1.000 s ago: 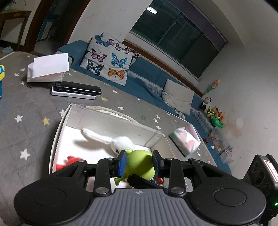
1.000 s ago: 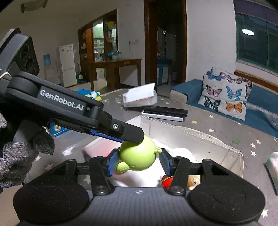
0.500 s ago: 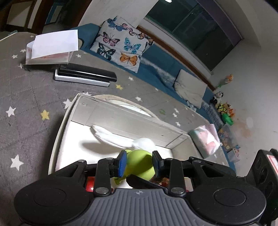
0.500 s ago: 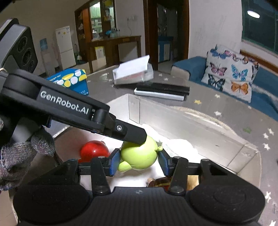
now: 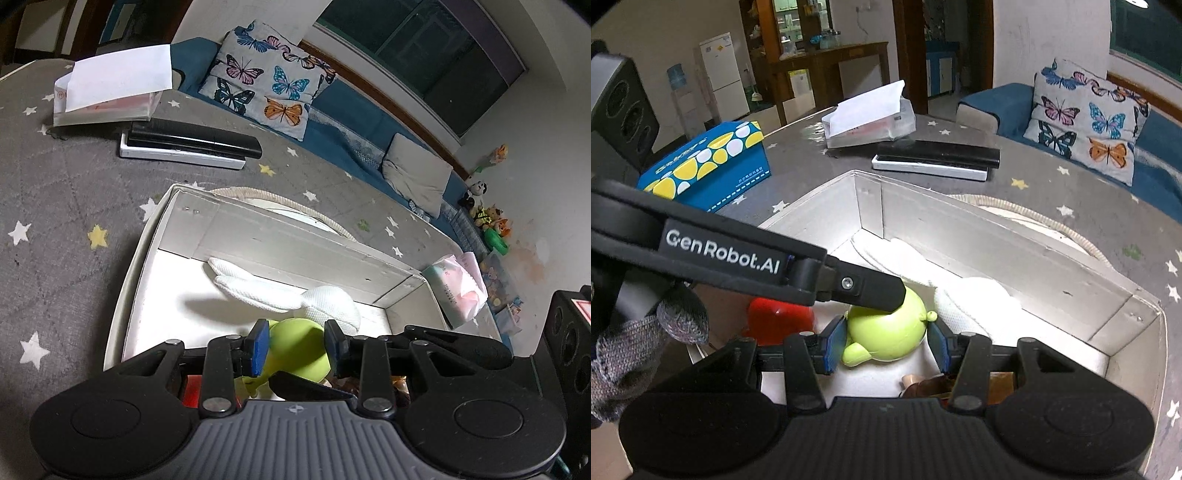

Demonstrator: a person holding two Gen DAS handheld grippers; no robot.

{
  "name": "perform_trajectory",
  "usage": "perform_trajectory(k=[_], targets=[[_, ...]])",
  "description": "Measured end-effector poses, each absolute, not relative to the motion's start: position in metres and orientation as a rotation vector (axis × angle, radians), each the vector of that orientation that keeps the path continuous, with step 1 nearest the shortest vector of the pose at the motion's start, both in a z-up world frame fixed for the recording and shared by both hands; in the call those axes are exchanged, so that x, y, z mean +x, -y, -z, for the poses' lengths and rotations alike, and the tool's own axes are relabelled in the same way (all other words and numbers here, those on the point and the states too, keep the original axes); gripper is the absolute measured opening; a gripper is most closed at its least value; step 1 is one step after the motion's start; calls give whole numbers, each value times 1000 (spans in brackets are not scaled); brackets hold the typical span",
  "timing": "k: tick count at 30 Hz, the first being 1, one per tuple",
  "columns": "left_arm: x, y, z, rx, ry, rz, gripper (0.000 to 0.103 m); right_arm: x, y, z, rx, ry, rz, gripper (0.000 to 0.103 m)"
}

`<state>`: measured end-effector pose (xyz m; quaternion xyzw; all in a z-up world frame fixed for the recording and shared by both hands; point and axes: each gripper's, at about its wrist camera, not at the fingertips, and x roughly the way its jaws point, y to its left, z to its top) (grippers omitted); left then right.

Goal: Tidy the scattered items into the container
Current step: 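Lift the green alien with both grippers and lower it into the box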

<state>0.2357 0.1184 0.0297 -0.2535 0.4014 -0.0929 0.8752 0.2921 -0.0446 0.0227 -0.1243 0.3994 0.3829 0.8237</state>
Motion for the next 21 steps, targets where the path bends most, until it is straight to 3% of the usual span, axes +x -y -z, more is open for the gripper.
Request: perform_trajectory(k=[11,14,15,21], targets=[[235,-119,-31,-522,-836,173,36,290,48,-24,-253,-842,-802,50],[235,-119,-31,-518,-836,172,36,290,48,-25,-252,-835,-799,52],[235,-119,-31,-517,-835,172,36,290,48,-25,-252,-832,-798,58],[231,-118,-35,-506,-823,164,36,284,52,-30,-261,-800,-788,59]])
